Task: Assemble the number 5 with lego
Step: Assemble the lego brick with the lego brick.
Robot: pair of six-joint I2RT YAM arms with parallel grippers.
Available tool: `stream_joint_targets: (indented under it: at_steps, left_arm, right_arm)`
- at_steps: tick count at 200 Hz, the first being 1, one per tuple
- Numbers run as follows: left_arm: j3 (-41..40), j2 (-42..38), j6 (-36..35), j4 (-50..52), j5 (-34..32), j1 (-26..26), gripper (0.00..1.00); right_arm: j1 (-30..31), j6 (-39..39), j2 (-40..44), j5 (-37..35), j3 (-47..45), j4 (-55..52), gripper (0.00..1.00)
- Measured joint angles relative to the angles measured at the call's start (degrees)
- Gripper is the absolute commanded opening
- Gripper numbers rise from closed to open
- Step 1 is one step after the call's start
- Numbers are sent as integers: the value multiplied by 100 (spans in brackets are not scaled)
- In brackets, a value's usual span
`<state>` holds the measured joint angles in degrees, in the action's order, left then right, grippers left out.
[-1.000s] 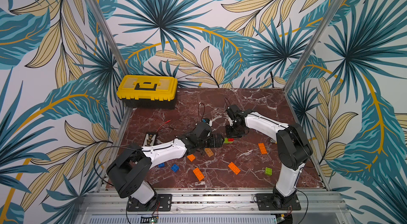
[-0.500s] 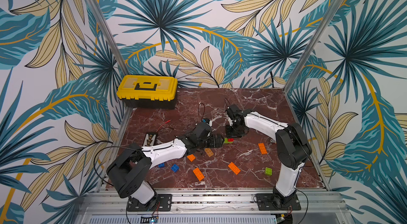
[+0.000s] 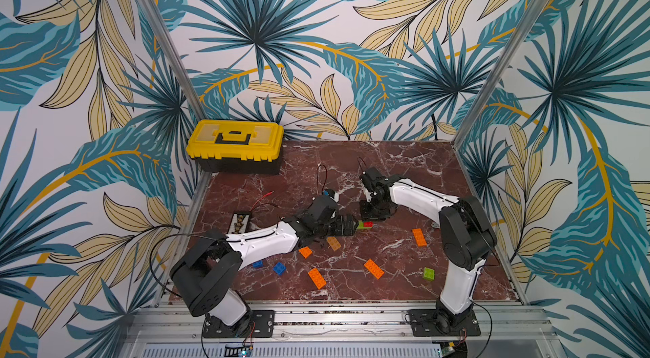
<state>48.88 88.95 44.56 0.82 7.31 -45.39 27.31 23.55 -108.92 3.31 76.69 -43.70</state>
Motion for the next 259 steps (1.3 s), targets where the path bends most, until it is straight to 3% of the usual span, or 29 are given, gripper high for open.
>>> stream_joint_targets:
  at_steps: [163, 177, 207, 237, 259]
  left_arm:
    - [0, 0, 2, -4, 2, 0, 100]
    - [0, 0, -2, -4, 2, 0, 100]
    - [0, 0, -22, -2, 0, 0, 100]
    - [0, -2, -61, 13, -2, 0, 100]
    - [0, -33, -87, 52, -7, 0, 100]
  right_arm:
    - [170, 564, 264, -367, -555, 564, 18]
    - [170, 603, 304, -363, -555, 584, 30]
    - [153, 693, 308, -348, -494, 417, 45]
    - [116, 774, 308, -341, -413, 122, 51]
    - [107, 798, 308, -321, -400, 68, 51]
